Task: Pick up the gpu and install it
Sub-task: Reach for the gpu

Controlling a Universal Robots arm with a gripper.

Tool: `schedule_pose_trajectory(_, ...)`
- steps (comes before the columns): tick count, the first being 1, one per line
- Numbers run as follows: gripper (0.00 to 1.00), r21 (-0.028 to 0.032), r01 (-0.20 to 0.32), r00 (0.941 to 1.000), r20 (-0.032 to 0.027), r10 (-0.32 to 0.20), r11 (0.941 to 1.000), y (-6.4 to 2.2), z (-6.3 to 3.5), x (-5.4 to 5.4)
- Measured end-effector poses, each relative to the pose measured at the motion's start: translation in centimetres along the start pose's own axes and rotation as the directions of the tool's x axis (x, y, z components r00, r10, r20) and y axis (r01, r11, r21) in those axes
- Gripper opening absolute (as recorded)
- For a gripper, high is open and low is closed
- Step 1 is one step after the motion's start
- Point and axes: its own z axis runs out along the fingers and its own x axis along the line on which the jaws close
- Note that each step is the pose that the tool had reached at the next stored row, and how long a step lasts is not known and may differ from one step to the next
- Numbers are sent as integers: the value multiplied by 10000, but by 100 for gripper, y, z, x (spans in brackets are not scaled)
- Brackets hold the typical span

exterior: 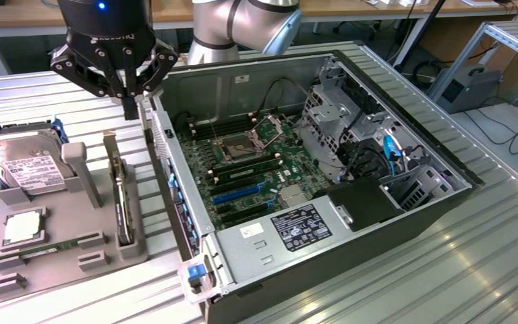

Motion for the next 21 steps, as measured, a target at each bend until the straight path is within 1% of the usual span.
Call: schedule_pose_trajectory(21,11,58,1,10000,4,-1,10000,-4,-1,52)
